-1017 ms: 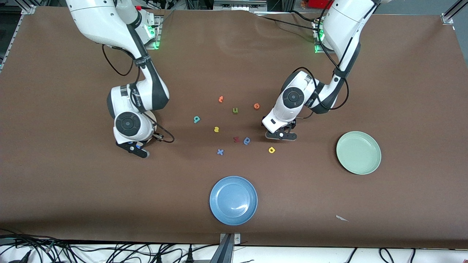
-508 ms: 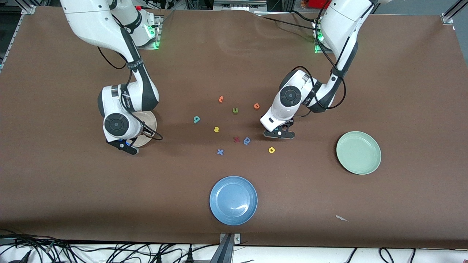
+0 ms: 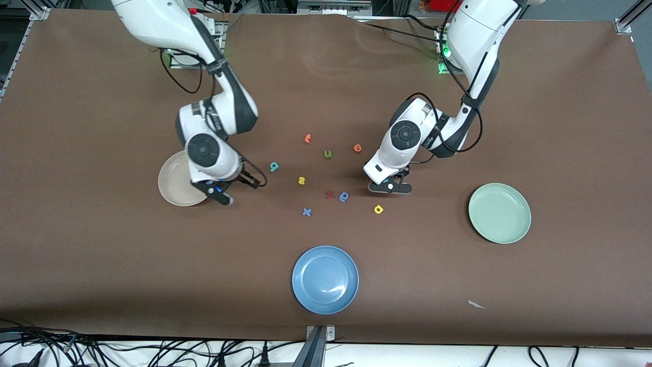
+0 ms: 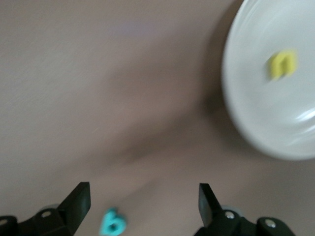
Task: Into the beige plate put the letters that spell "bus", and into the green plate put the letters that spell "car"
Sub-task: 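Grasp the cyan letter with the left gripper while the right gripper returns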
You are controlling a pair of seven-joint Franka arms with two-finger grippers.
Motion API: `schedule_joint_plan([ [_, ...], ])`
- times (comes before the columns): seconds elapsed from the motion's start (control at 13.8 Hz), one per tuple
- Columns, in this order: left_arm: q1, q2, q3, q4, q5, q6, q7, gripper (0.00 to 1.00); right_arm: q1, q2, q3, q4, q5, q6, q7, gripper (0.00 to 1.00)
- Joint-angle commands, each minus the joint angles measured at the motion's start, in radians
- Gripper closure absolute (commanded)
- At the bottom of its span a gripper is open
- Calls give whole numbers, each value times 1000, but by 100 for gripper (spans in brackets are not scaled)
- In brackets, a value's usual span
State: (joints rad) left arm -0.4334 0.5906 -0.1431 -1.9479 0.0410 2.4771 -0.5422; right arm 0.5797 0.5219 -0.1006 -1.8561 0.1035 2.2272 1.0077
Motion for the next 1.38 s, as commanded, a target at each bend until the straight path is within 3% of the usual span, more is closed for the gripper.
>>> schedule_joint_plan([
  [0.0, -4, -6, 5, -9, 26, 6, -21, 59, 43, 19, 30, -17, 13, 83, 164, 5],
  [0.07, -4, -3, 5, -9, 26, 6, -19, 62, 67, 35, 30, -17, 13, 110, 181, 15],
  [0.58, -2, 1, 8, -9, 26, 6, -7, 73, 103, 61, 30, -49, 13, 158, 258, 21],
  [0.87, -1, 0, 8, -8, 28, 6, -2, 77, 121, 63, 30, -63, 13, 180, 258, 42],
  [1.02, 14, -18, 13, 0, 26, -13, 37, 78, 121, 56, 30, -89, 13, 204, 258, 44],
  [1.23, 88, -78, 11, 23, 26, -139, 157, 79, 121, 56, 30, -95, 13, 206, 258, 53],
  [1.31, 119, -101, 11, 23, 26, -170, 198, 80, 121, 56, 30, -98, 13, 209, 258, 61],
])
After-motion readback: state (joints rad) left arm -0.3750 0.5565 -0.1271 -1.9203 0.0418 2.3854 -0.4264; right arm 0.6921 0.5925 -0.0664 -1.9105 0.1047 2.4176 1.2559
